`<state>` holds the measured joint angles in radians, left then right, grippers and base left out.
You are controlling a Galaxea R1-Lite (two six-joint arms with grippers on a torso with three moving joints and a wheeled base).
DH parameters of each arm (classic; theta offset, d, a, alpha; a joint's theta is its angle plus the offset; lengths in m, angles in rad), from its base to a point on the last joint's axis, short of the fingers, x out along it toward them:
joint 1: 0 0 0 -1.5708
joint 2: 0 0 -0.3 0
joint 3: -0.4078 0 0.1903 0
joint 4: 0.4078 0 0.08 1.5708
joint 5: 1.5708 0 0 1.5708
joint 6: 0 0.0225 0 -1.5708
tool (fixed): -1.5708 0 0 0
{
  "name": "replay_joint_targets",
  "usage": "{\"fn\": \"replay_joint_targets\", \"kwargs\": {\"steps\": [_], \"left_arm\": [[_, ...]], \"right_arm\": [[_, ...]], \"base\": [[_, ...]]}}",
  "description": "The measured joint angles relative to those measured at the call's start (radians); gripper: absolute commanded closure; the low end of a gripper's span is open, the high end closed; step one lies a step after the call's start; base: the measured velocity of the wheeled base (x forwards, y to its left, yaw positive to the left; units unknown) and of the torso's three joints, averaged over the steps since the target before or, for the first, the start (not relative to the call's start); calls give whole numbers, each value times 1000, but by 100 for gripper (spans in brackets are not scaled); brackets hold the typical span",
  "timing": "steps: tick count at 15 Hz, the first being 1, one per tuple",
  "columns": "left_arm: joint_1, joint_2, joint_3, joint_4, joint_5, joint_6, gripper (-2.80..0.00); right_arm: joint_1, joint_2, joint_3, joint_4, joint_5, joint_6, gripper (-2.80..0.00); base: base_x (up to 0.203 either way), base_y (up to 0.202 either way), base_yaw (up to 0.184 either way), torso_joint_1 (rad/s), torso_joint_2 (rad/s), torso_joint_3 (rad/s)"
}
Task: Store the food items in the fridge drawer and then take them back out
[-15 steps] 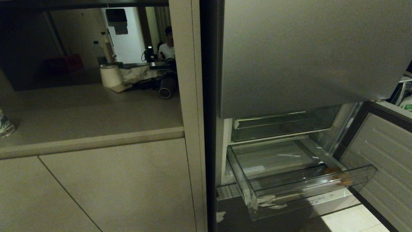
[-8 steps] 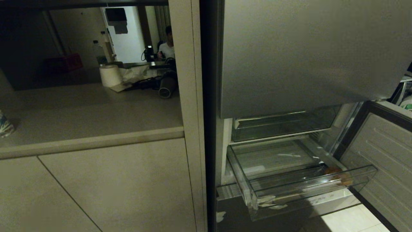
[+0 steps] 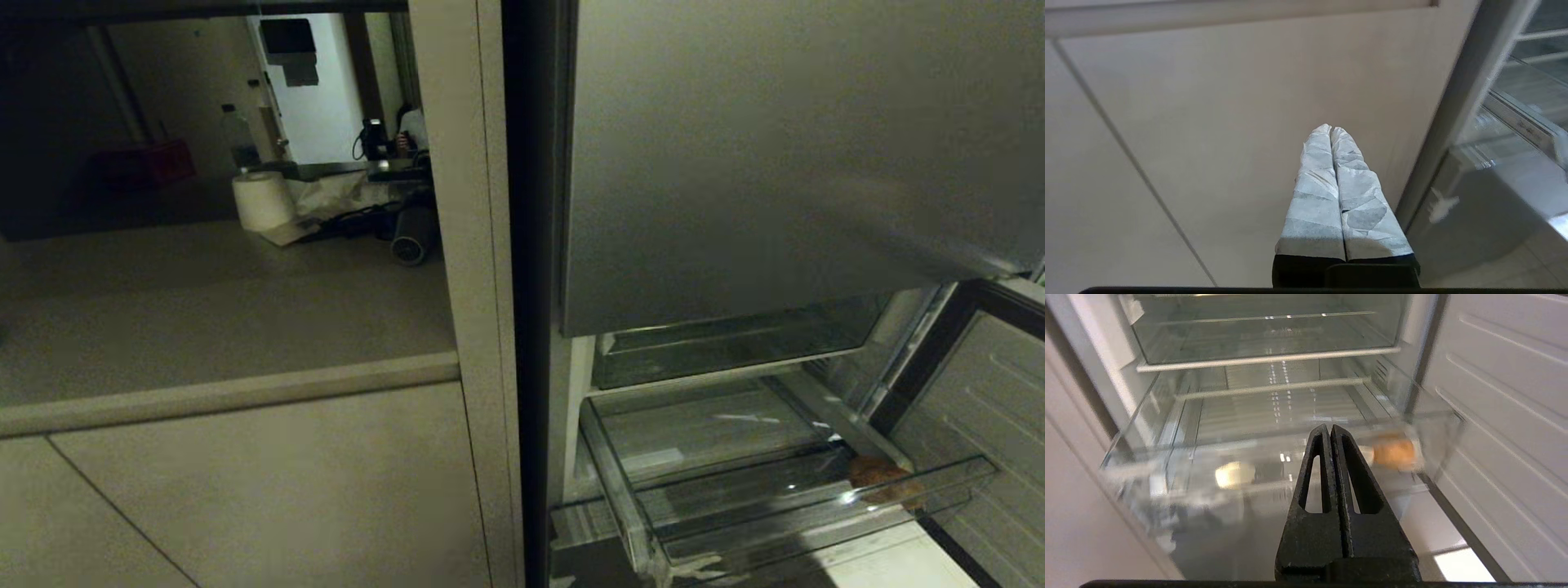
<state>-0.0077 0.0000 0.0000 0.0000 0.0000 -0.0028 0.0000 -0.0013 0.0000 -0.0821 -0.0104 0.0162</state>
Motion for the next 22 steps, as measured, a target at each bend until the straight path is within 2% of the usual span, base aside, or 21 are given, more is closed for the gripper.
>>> {"fn": "replay_joint_targets", "kwargs": {"steps": [5,15,18,22], "left_arm": [[0,0,0,0,0,0,0],[0,0,0,0,0,0,0],[0,0,0,0,0,0,0],[0,0,0,0,0,0,0]], "right_arm": [[0,0,0,0,0,1,0],[0,2,0,17,-10,-16,0],[-1,76,-111,142,-90,2,0],[0,343,-286,288,-215,117,0]], "base": [[177,0,-1,1,5,-1],[0,0,0,0,0,0],[0,0,0,0,0,0],[0,0,0,0,0,0]]}}
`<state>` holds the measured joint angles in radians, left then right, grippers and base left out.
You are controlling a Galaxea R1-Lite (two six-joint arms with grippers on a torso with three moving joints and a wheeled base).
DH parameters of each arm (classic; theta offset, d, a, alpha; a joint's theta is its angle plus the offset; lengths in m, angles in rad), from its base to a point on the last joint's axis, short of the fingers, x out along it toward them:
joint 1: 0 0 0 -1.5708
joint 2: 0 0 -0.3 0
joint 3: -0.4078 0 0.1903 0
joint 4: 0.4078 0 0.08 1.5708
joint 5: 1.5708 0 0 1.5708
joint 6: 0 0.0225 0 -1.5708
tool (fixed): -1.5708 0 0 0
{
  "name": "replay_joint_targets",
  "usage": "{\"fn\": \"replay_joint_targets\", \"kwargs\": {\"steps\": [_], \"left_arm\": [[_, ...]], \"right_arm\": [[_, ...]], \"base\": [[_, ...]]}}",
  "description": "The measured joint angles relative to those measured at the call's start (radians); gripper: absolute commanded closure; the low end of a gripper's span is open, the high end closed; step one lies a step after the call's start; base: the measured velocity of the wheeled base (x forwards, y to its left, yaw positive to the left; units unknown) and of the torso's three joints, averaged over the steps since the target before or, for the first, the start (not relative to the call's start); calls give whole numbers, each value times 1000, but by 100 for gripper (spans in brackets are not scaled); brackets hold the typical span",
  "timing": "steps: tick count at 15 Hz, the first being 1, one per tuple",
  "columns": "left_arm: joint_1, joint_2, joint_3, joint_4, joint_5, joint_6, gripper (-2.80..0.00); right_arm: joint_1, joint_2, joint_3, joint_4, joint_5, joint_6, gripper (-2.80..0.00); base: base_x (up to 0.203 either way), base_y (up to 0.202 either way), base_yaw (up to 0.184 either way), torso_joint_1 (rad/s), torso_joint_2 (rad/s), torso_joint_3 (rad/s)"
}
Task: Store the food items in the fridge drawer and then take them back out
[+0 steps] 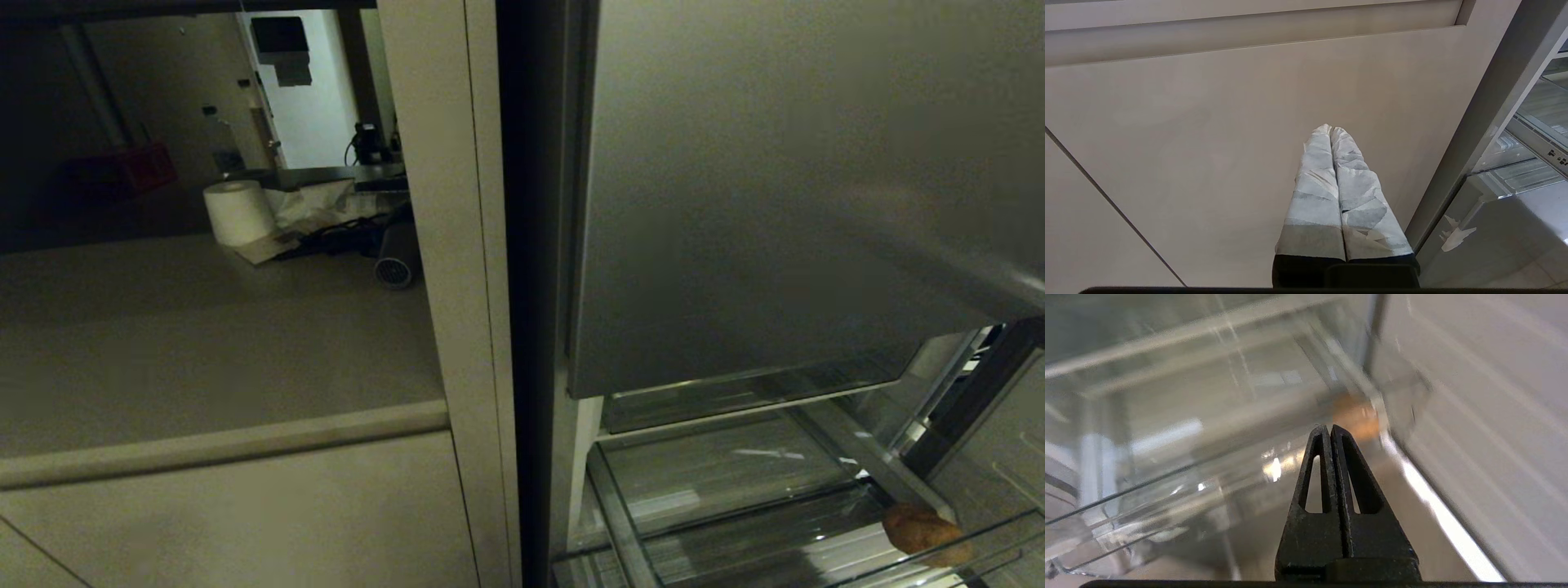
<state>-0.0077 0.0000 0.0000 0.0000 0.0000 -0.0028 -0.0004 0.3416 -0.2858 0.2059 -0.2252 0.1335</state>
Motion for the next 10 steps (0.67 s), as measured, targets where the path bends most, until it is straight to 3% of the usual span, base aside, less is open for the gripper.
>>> {"fn": "replay_joint_targets", "kwargs": {"steps": [4,10], "left_arm": [[0,0,0,0,0,0,0],[0,0,0,0,0,0,0]], "right_arm": [[-57,356,-47,-49,-31,104,0],[-171,794,-55,-230,-18,57,0]], "base": [[0,0,0,0,0,0],[0,0,0,0,0,0]]}}
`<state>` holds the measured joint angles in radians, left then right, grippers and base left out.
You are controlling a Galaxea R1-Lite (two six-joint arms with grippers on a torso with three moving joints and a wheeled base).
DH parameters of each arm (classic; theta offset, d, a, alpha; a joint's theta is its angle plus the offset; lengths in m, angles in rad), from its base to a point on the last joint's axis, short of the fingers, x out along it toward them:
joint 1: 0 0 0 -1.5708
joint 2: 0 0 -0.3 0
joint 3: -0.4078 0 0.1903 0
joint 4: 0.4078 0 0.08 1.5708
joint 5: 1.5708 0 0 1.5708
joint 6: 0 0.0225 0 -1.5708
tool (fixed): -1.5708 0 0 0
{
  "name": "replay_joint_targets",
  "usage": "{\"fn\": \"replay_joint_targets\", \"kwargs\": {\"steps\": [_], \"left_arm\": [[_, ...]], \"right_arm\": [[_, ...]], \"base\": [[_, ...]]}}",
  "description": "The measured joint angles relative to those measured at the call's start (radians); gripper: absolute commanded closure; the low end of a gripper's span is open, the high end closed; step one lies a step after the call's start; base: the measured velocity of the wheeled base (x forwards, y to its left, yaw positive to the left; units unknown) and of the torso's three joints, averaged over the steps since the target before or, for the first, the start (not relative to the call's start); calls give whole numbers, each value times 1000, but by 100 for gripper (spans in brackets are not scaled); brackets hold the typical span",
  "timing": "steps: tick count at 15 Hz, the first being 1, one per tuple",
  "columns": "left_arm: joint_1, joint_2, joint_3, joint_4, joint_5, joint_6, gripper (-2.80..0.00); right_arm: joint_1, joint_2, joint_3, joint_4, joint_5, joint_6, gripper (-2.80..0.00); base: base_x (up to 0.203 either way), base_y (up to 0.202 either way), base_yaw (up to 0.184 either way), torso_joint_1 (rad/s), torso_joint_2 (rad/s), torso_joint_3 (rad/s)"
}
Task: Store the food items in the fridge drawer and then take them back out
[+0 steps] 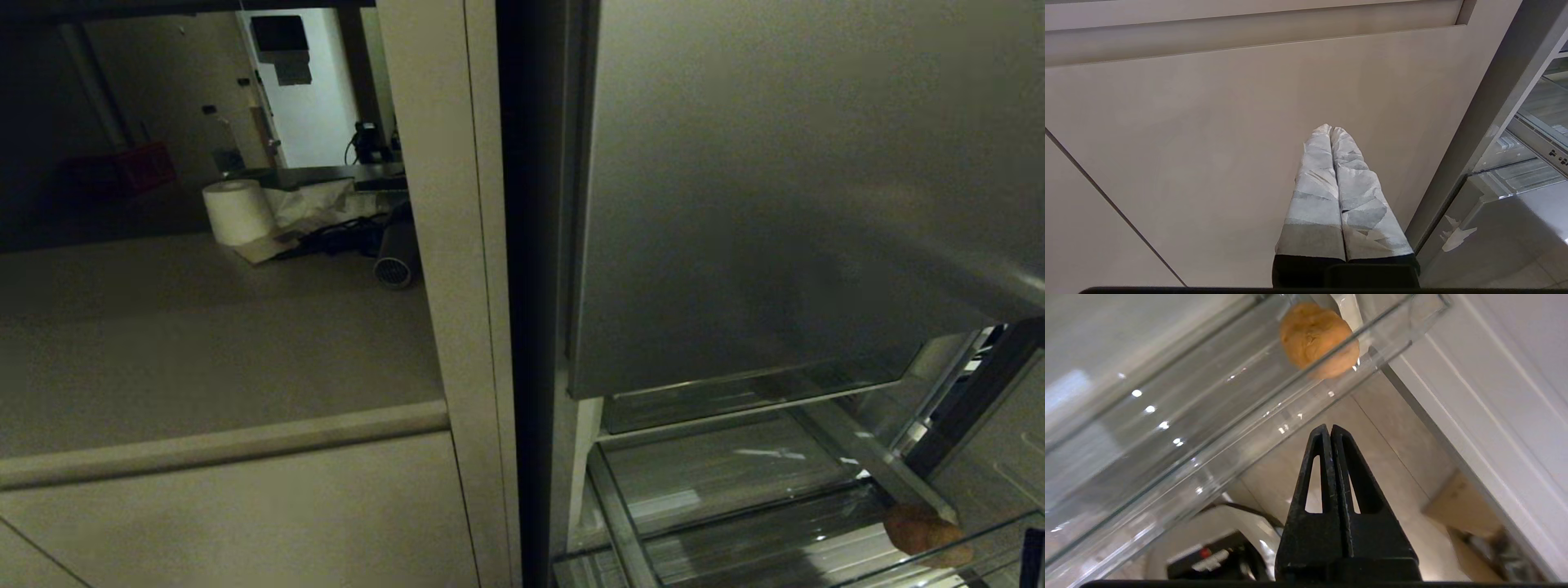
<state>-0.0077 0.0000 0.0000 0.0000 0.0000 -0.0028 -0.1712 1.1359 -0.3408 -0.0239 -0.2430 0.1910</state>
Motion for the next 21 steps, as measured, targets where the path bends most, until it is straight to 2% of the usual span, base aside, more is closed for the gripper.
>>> {"fn": "replay_joint_targets", "kwargs": {"steps": [3,5,9,19,20,21], "left_arm": [[0,0,0,0,0,0,0],[0,0,0,0,0,0,0],[0,0,0,0,0,0,0],[0,0,0,0,0,0,0],[0,0,0,0,0,0,0],[0,0,0,0,0,0,0]], "right_arm": [[-14,148,-34,-43,13,-25,0],[-27,241,-102,-45,20,-32,0],[-50,361,-208,-41,25,-101,0],[-54,589,-433,91,48,-127,0],[-55,611,-448,100,50,-138,-280],[-55,631,-460,104,52,-149,-280]], "base": [[0,0,0,0,0,0],[0,0,0,0,0,0],[0,0,0,0,0,0],[0,0,0,0,0,0],[0,0,0,0,0,0],[0,0,0,0,0,0]]}}
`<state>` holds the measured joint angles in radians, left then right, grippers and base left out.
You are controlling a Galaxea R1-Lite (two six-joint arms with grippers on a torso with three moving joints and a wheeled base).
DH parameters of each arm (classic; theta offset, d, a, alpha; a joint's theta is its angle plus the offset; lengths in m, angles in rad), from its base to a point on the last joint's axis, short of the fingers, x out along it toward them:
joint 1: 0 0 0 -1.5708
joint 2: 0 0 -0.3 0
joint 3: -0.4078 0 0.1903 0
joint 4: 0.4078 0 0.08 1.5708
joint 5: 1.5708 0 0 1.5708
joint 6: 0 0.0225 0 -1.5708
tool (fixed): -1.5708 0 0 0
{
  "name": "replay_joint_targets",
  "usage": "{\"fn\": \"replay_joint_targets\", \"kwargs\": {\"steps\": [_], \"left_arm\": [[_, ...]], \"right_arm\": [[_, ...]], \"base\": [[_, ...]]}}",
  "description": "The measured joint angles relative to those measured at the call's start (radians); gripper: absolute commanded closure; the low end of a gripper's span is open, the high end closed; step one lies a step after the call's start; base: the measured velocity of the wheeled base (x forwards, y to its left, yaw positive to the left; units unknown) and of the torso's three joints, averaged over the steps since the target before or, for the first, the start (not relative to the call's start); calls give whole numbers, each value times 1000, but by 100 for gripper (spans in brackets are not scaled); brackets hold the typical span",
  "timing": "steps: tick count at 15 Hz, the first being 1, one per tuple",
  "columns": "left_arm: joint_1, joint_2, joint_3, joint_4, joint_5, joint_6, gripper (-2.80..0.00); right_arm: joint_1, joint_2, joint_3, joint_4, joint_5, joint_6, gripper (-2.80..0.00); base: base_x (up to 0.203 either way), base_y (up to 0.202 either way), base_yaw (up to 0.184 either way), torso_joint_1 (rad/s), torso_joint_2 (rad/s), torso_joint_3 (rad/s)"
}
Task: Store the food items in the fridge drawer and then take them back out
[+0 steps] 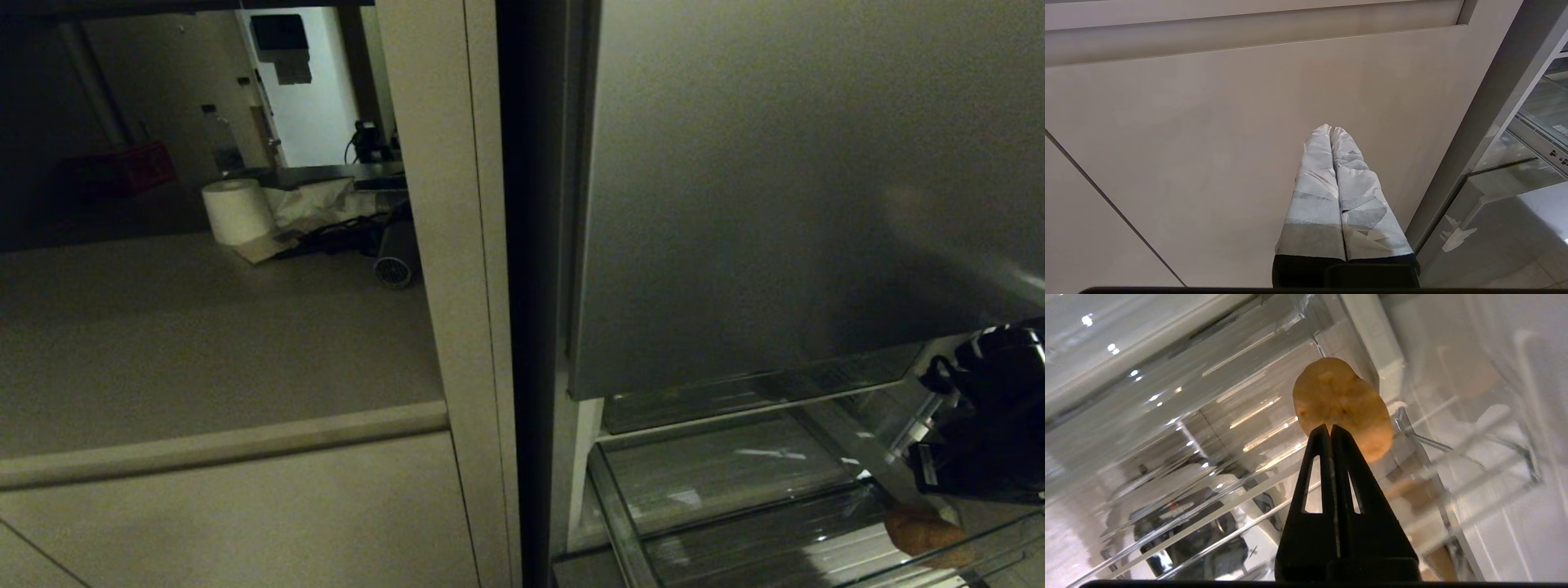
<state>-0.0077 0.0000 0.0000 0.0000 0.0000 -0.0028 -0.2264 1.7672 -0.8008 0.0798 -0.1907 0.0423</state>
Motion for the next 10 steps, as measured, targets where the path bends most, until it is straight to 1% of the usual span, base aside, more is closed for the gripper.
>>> {"fn": "replay_joint_targets", "kwargs": {"steps": [10], "left_arm": [[0,0,0,0,0,0,0]], "right_arm": [[-24,145,-95,5,5,-15,-280]], "base": [[0,0,0,0,0,0]]}}
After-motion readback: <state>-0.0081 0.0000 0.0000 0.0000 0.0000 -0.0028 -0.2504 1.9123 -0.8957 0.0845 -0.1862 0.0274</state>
